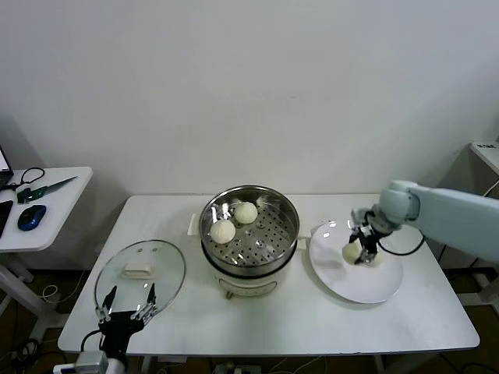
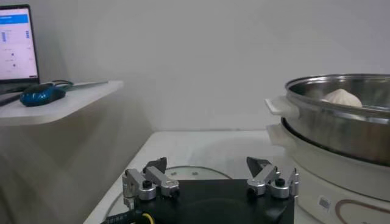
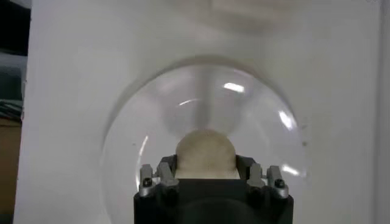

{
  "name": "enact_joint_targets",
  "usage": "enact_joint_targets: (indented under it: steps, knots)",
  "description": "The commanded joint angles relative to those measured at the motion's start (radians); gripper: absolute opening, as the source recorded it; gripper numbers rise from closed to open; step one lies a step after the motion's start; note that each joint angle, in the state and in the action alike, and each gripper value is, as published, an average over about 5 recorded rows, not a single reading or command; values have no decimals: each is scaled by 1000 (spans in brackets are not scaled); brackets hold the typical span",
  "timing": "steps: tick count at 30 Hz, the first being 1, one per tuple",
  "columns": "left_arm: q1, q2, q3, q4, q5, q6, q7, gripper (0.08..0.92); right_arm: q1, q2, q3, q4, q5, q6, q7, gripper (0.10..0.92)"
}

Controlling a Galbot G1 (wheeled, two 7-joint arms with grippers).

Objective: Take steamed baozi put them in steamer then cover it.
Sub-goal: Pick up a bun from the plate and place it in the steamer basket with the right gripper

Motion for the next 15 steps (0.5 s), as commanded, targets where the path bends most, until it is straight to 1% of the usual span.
enact_joint_targets:
  steps: [1, 5, 8, 12, 15]
  knots:
    - [0, 0, 1, -3, 2, 0, 0, 823, 527, 221, -145, 64, 103, 253, -110, 645]
    - [1, -1, 7, -3, 6, -1, 0, 823, 561, 342, -63, 181, 66, 330, -87, 645]
    - [1, -1, 7, -5, 7, -1, 0, 823, 534, 416, -38, 285, 12, 352, -45, 645]
    - [6, 1, 3, -10, 4, -3, -1, 823, 431, 479, -27, 369, -107, 358, 9, 645]
    - [11, 1, -1, -12, 0, -6, -2, 823, 318, 497, -19, 363, -236, 373, 41, 645]
